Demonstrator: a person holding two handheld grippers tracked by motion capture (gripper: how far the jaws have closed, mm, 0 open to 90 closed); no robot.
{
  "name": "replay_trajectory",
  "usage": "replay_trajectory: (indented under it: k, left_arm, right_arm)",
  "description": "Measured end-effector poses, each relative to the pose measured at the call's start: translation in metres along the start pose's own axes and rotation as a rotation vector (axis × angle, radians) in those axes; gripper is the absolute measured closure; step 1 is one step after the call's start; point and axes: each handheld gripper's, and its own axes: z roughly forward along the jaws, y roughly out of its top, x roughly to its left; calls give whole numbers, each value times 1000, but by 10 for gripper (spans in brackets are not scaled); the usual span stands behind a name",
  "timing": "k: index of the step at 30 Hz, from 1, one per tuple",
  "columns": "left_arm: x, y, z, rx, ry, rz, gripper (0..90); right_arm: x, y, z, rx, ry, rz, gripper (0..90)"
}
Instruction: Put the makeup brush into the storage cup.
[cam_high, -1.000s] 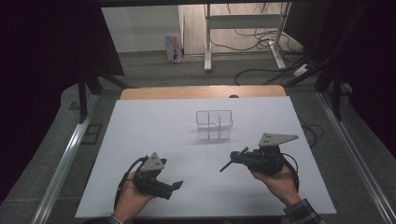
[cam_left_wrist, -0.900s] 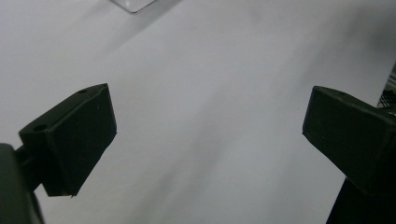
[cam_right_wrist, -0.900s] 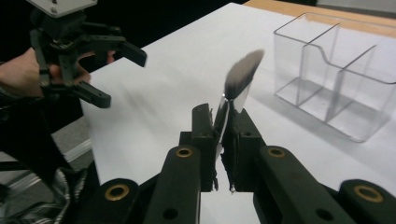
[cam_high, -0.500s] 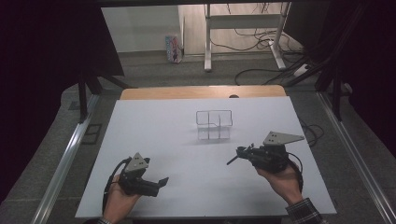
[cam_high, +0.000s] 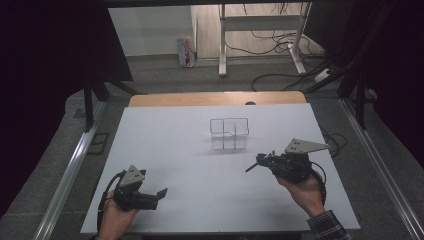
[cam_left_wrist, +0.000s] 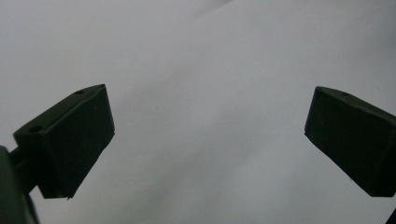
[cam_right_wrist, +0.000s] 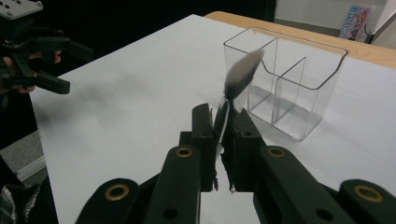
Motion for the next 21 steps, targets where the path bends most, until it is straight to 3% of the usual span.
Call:
replay_trajectory:
  k: [21]
  left_arm:
    - [0, -5, -3, 11, 3, -7, 16]
  right_arm:
    - [-14, 18, 11, -20, -9, 23, 829]
